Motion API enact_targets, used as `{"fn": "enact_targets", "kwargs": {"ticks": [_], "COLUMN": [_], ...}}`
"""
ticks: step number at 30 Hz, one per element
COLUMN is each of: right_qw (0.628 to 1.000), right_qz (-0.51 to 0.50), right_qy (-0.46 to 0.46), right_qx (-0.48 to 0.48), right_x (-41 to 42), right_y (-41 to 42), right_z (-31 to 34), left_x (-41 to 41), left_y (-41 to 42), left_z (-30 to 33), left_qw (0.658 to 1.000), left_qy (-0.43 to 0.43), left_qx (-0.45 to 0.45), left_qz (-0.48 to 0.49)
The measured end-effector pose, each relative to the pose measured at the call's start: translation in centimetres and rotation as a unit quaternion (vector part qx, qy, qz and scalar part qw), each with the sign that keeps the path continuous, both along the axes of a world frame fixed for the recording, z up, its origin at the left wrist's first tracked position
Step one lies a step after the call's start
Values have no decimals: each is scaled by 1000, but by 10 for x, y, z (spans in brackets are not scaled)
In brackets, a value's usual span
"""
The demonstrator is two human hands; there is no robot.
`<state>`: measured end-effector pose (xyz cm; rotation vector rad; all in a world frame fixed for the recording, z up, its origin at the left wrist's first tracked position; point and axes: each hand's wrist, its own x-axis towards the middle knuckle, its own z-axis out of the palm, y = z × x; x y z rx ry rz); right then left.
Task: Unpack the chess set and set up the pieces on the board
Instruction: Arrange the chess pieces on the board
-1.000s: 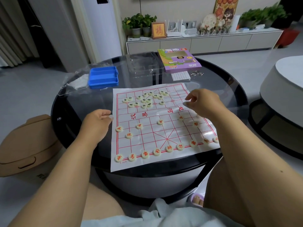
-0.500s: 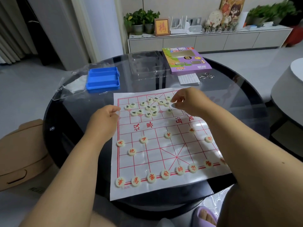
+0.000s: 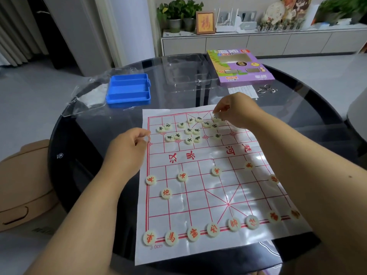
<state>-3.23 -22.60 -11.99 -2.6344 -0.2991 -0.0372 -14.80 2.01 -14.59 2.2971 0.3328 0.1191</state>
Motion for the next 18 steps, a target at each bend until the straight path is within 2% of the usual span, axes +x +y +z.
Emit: {"fn": "enact_targets", "kwargs": {"ticks": [7,18], "right_qw": [1000,999], "right_qz": [19,17], "right_qy": [1,-6], "right_qx": [-12,39], "right_x": [14,11], "right_y": [20,19], "right_z": [-3,-5], "left_x": [1,3], "left_y": [2,3], "left_z": [-4,-6], "left_qw": [1000,999], "left_qy": [-18,-30], "left_qx": [-10,-26], "left_qz": [7,18]}}
